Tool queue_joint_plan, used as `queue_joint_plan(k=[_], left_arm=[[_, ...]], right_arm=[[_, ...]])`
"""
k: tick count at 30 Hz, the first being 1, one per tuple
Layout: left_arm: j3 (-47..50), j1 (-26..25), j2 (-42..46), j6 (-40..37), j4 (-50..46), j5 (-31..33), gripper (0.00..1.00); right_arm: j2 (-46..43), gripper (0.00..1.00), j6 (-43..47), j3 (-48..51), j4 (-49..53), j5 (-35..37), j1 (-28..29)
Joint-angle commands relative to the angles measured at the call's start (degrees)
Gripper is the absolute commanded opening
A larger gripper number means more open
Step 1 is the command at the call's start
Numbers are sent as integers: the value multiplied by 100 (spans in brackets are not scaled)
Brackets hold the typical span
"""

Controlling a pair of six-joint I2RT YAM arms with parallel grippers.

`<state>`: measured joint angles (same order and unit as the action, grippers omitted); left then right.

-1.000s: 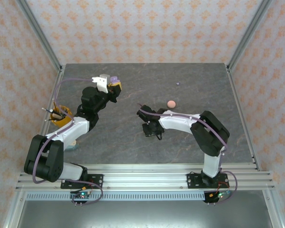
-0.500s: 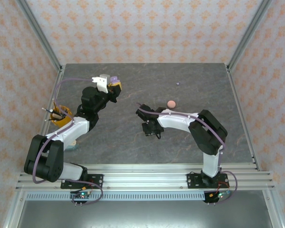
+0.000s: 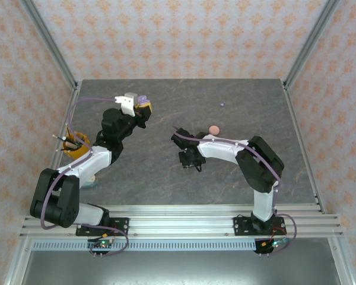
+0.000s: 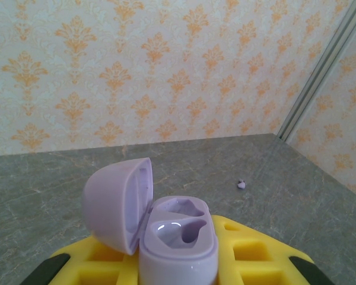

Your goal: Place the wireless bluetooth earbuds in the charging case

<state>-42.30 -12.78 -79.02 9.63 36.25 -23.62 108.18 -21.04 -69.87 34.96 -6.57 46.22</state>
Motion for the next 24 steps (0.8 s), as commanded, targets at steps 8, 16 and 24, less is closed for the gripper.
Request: queue_joint_plan(k=[8,16,24], left_arm=[[-197,-46,17,19,155,-1,0],[-174,-44,27,-5,154,-3,0],[-155,-45,27,4,180,-3,0]], right_arm=[[423,28,-1188,-460,1094,75,-43],[432,30,-1884,-397,1144,111,-43],[375,27,-2307,-249,961,-49,-46]])
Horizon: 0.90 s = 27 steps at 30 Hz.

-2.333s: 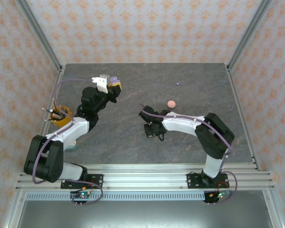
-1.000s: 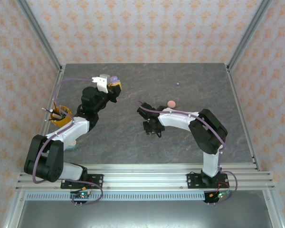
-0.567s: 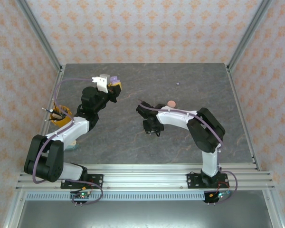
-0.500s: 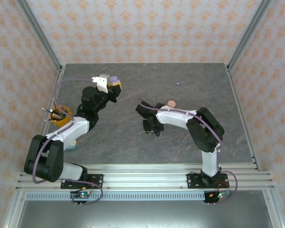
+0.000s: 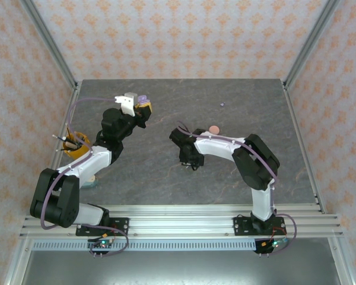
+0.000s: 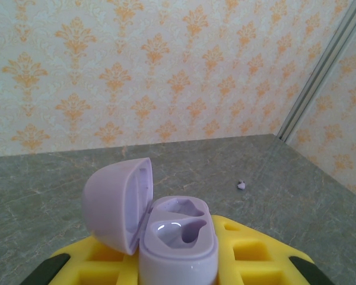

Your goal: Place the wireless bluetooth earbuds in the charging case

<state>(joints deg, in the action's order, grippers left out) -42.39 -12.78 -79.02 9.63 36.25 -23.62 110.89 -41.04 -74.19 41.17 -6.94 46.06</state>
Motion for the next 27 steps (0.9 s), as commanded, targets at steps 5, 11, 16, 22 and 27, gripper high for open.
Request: queue_joint_plan(k=[5,11,16,22,27], left_arm=[[-152,-45,36,13,163,-3,0],[-147,-44,32,30,182,-2,0],[-138,-45,40,48,203,-3,0],[-101,-43,88,67,229,-3,0],[-58,-43,150,57,222,15,0]], right_arm=[[57,18,-28,93,218,-60,-27],[69,17,1395,-219,87,-468,-27],[107,17,3128,-498,455,-554,-28],[334,18,3947,-725,886,-400,-27],[452,23,3586,-808,922,-274,-27]])
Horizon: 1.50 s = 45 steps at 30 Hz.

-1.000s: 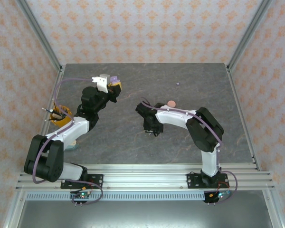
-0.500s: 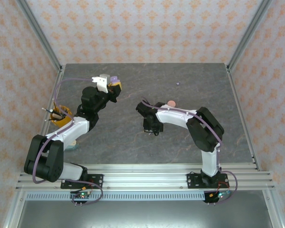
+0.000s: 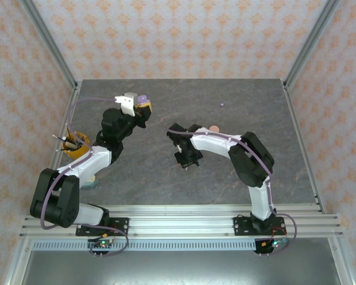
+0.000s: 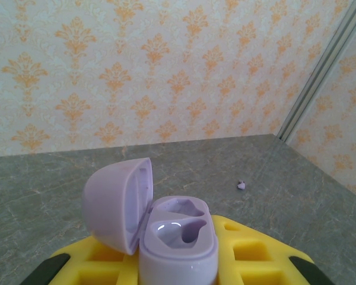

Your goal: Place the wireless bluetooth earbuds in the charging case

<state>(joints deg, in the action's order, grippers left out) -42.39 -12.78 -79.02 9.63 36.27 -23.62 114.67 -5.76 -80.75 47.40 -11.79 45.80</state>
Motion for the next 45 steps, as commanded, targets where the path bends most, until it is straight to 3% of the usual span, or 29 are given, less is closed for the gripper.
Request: queue_joint_plan(k=[1,8,15,29,45], left_arm=[[-48,-47,166,49,219,15,0],[-32,-39,194,48,237,23,0],[-28,-46,186,39,269,50,0],[-111,-47,168,4,219,50,0],[-42,-38,172,-23,231,59,0]], right_arm=[[64,23,-35,-161,296,224,-5],[-364,48,-1205,-282,227,217,-1],[-481,48,-2992,-230,279,355,6],[1,44,-2678,-320,362,258,60],[357,38,-2666,-327,472,679,209]])
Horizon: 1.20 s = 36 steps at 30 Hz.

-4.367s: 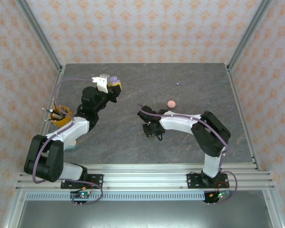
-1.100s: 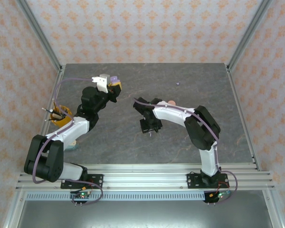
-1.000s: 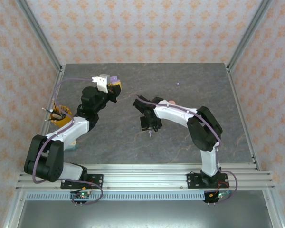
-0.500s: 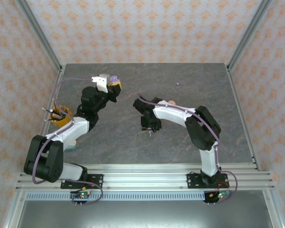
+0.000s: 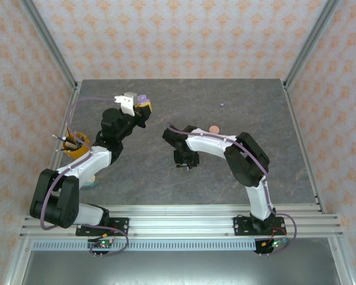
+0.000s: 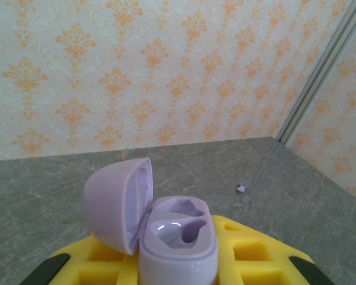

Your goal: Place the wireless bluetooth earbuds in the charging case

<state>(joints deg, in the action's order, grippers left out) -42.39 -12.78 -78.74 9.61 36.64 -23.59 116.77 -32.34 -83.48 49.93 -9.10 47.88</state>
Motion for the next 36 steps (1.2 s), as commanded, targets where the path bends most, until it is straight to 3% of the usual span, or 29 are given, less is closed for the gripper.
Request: queue_joint_plan(k=[1,20,36], left_arm=[[-48,-37,157,-20,198,57,0],[-50,-37,155,-29,190,48,0],[-74,-43,182,-10,142,35,0]], right_arm=[[154,38,-18,-43,219,442,-7],[-1,31,37,396,2,323,-127],[-163,31,1397,469,-46,31,-186]])
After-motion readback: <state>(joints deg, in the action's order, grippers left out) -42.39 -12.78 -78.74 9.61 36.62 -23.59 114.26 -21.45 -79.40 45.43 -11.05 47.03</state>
